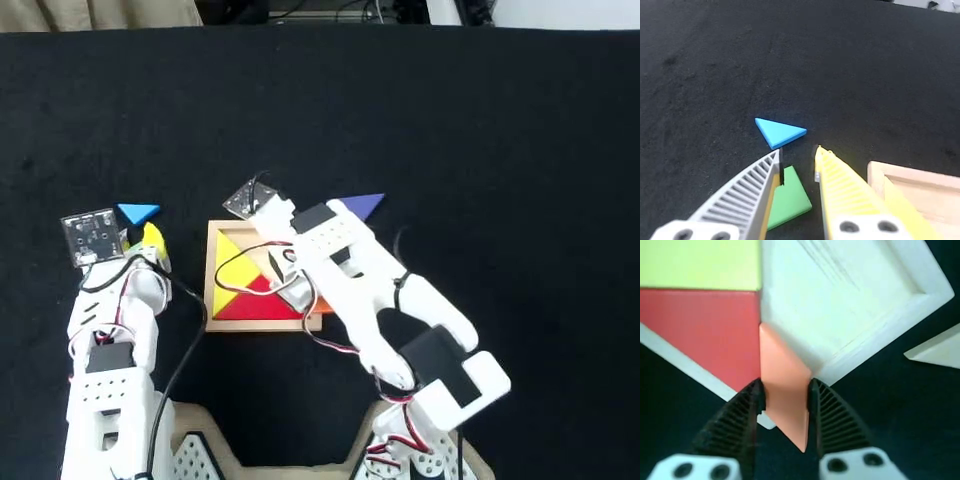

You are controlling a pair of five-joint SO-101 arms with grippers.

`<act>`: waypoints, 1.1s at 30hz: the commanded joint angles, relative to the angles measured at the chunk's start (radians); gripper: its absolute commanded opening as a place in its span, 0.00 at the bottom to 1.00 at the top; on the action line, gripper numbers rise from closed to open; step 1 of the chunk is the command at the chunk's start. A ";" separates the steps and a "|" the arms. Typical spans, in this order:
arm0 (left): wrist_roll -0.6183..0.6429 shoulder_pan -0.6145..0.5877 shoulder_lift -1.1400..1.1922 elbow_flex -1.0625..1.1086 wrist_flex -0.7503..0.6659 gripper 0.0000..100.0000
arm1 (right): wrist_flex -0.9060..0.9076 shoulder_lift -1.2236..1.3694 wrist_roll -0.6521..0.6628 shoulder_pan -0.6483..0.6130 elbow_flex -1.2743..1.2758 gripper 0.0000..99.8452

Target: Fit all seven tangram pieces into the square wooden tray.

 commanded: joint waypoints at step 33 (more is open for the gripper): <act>-0.057 0.042 -0.014 -0.008 -0.026 0.12 | -0.192 -0.041 -0.760 0.077 -0.010 0.02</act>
